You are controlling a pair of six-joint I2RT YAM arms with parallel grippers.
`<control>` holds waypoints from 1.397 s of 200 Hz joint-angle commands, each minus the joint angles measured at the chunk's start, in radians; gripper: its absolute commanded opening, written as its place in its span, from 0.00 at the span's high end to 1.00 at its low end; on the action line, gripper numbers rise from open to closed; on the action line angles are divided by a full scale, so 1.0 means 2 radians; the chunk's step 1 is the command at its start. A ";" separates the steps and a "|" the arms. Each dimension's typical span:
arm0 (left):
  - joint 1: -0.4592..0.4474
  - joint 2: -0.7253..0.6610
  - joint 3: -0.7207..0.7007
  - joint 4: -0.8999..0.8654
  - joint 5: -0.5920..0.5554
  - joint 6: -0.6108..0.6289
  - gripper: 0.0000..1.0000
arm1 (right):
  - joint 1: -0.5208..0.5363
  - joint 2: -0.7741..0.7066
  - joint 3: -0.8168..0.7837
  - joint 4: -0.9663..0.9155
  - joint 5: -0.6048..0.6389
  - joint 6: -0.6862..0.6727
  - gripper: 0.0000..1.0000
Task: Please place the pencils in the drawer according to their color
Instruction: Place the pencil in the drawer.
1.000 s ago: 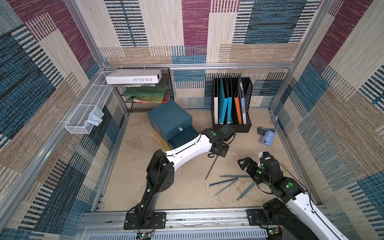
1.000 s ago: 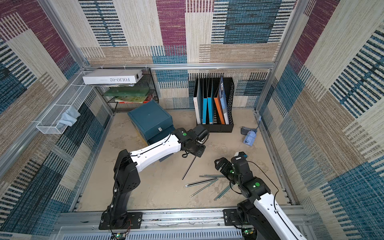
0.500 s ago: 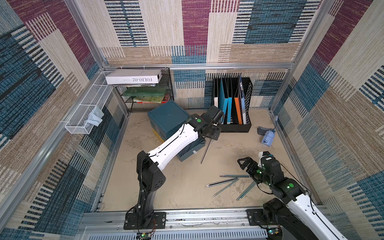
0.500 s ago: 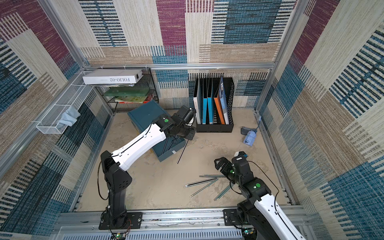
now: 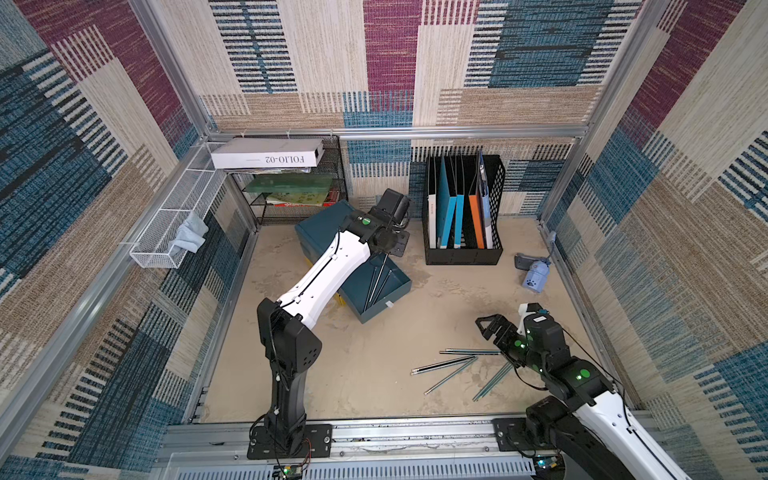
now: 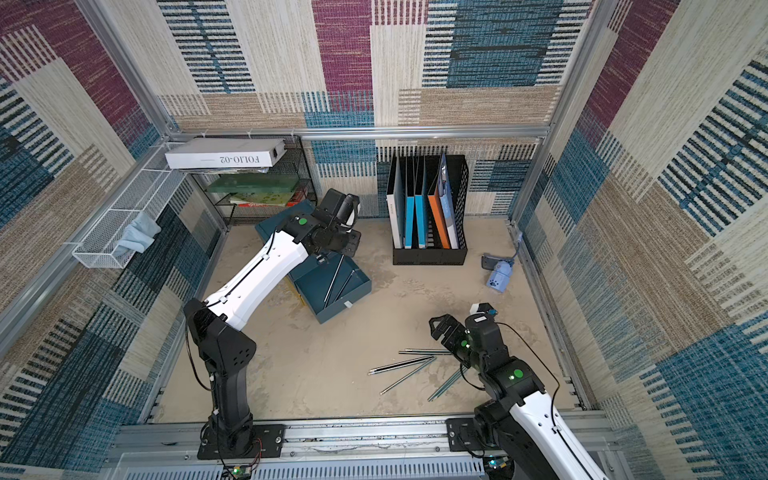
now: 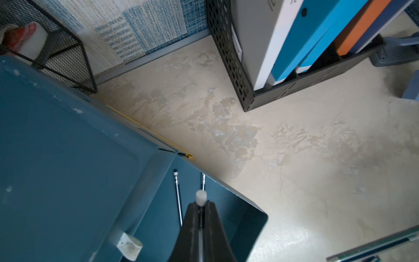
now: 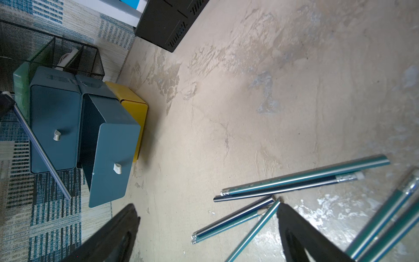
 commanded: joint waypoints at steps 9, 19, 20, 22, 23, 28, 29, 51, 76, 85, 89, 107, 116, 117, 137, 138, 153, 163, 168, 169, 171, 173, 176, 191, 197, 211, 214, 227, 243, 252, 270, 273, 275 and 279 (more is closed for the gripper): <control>0.011 -0.006 -0.019 0.033 -0.026 0.032 1.00 | 0.000 -0.002 0.001 0.009 0.006 0.002 0.01; 0.012 -0.009 -0.031 0.042 -0.029 0.034 1.00 | 0.000 -0.003 0.001 0.009 0.007 0.002 0.01; 0.013 -0.009 -0.032 0.043 -0.029 0.034 1.00 | 0.000 -0.003 0.001 0.009 0.006 0.002 0.01; 0.013 -0.010 -0.035 0.044 -0.030 0.034 1.00 | -0.001 -0.003 0.001 0.009 0.006 0.002 0.01; 0.013 -0.011 -0.036 0.045 -0.030 0.034 1.00 | 0.000 -0.003 0.001 0.009 0.007 0.002 0.01; 0.013 -0.012 -0.042 0.047 -0.031 0.033 1.00 | 0.000 -0.004 0.001 0.009 0.007 0.003 0.01; 0.013 -0.012 -0.043 0.047 -0.031 0.033 1.00 | 0.000 -0.004 0.001 0.009 0.007 0.002 0.01; 0.014 -0.022 -0.074 0.055 -0.027 0.025 1.00 | 0.000 -0.005 0.000 0.009 0.009 0.003 0.01; 0.014 -0.039 -0.119 0.069 -0.021 0.014 1.00 | 0.000 -0.005 -0.001 0.009 0.010 0.003 0.01; 0.014 -0.046 -0.134 0.073 -0.018 0.010 1.00 | 0.000 -0.006 -0.001 0.009 0.010 0.003 0.01; 0.014 -0.048 -0.140 0.075 -0.016 0.008 1.00 | 0.000 -0.006 -0.001 0.009 0.010 0.003 0.01; 0.013 -0.058 -0.163 0.080 -0.007 -0.002 1.00 | 0.000 -0.005 -0.003 0.010 0.010 0.004 0.01; 0.013 -0.061 -0.172 0.080 -0.001 -0.007 1.00 | 0.000 -0.006 -0.004 0.012 0.010 0.005 0.01; 0.013 -0.061 -0.173 0.080 -0.001 -0.007 1.00 | 0.000 -0.006 -0.004 0.012 0.010 0.006 0.01; 0.013 -0.063 -0.185 0.080 0.011 -0.015 1.00 | 0.000 -0.005 -0.004 0.012 0.009 0.006 0.01; 0.013 -0.063 -0.186 0.080 0.011 -0.015 1.00 | 0.000 -0.005 -0.005 0.013 0.010 0.006 0.01; 0.012 -0.061 -0.191 0.080 0.019 -0.018 1.00 | 0.000 -0.004 -0.004 0.013 0.009 0.006 0.01; 0.012 -0.060 -0.194 0.080 0.020 -0.020 1.00 | 0.000 -0.004 -0.004 0.013 0.009 0.006 0.01; 0.012 -0.059 -0.194 0.080 0.021 -0.022 1.00 | 0.000 -0.004 -0.003 0.013 0.009 0.006 0.01; 0.012 -0.059 -0.195 0.080 0.021 -0.022 1.00 | 0.000 -0.003 -0.003 0.013 0.009 0.006 0.01; 0.012 -0.058 -0.195 0.080 0.021 -0.022 1.00 | 0.000 -0.003 -0.003 0.013 0.009 0.006 0.01; 0.012 -0.058 -0.195 0.080 0.021 -0.022 1.00 | 0.000 -0.003 -0.003 0.013 0.009 0.006 0.01; 0.011 -0.057 -0.195 0.080 0.021 -0.023 1.00 | 0.000 -0.003 -0.003 0.013 0.009 0.006 0.01; 0.011 -0.056 -0.196 0.082 0.018 -0.025 1.00 | 0.000 -0.002 -0.001 0.013 0.009 0.007 0.01; 0.011 -0.056 -0.195 0.082 0.016 -0.025 1.00 | 0.000 -0.001 -0.001 0.013 0.010 0.006 0.01; 0.011 -0.056 -0.189 0.085 0.014 -0.024 1.00 | 0.000 -0.001 0.000 0.013 0.010 0.006 0.01; 0.011 -0.056 -0.187 0.086 0.013 -0.023 1.00 | 0.000 0.000 0.000 0.013 0.010 0.006 0.01; 0.011 -0.055 -0.174 0.086 0.010 -0.020 1.00 | 0.000 0.000 0.000 0.013 0.010 0.007 0.01; 0.011 -0.050 -0.154 0.086 0.006 -0.016 1.00 | 0.000 0.001 0.000 0.014 0.010 0.007 0.01; 0.011 -0.046 -0.141 0.086 0.003 -0.013 1.00 | 0.000 0.001 -0.001 0.015 0.010 0.009 0.01; 0.011 -0.036 -0.114 0.083 -0.002 -0.009 1.00 | 0.000 0.000 0.000 0.015 0.010 0.009 0.01; 0.011 -0.034 -0.111 0.082 -0.003 -0.008 1.00 | 0.000 0.000 -0.001 0.015 0.010 0.008 0.01; 0.011 -0.033 -0.108 0.083 -0.004 -0.008 1.00 | 0.000 0.000 -0.001 0.015 0.010 0.008 0.01; 0.011 -0.030 -0.103 0.082 -0.006 -0.007 1.00 | 0.000 0.000 0.000 0.015 0.010 0.008 0.01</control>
